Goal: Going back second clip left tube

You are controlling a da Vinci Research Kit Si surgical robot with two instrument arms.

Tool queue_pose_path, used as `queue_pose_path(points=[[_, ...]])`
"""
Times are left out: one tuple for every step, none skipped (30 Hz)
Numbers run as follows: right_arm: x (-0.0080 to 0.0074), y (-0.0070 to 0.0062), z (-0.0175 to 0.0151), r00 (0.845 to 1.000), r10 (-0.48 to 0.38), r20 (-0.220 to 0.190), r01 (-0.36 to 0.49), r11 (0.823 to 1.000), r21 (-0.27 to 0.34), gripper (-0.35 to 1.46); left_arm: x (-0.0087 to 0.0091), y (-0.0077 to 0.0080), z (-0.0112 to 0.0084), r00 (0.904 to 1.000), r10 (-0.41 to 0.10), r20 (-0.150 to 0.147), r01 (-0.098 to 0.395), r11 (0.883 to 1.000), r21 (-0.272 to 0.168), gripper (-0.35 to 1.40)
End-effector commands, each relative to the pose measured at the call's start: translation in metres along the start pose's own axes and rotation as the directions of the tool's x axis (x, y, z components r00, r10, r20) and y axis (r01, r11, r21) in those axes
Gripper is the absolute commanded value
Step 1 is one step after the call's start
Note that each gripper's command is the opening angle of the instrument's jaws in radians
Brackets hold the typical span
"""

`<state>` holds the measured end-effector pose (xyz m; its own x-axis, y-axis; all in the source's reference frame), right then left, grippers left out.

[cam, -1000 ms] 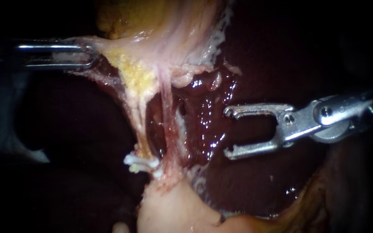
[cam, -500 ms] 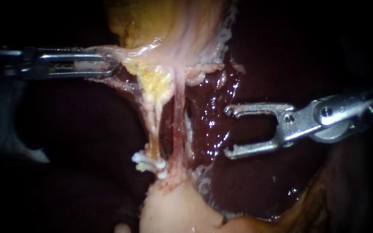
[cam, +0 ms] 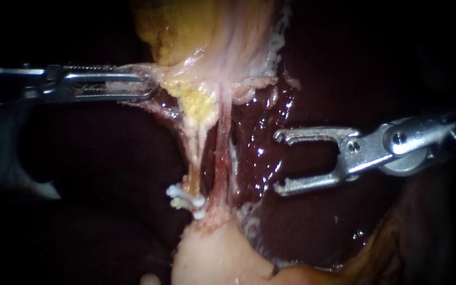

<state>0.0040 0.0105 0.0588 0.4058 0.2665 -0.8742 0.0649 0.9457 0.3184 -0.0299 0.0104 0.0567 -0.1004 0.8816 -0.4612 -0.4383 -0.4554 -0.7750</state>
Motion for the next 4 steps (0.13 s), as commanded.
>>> queue_pose_path(points=[[0.0, 0.0, 0.0, 1.0, 0.0, 0.0, 0.0, 1.0, 0.0, 0.5, 0.0, 0.0, -0.0001, 1.0, -0.001, 0.0, 0.001, 1.0, -0.001, -0.35], [0.0, 0.0, 0.0, 1.0, -0.006, 0.0, 0.006, 1.0, 0.0, 0.5, 0.0, 0.0, -0.0001, 1.0, -0.001, 0.001, 0.001, 1.0, -0.001, -0.35], [0.0, -0.0001, 0.0, 1.0, -0.006, 0.0, 0.006, 1.0, 0.0, 0.5, 0.0, 0.0, -0.0001, 1.0, -0.001, 0.001, 0.001, 1.0, -0.002, -0.35], [0.0, -0.0001, 0.0, 1.0, -0.006, 0.0, 0.006, 1.0, 0.0, 0.5, 0.0001, 0.0, -0.0002, 1.0, -0.001, 0.001, 0.001, 1.0, -0.002, -0.35]])
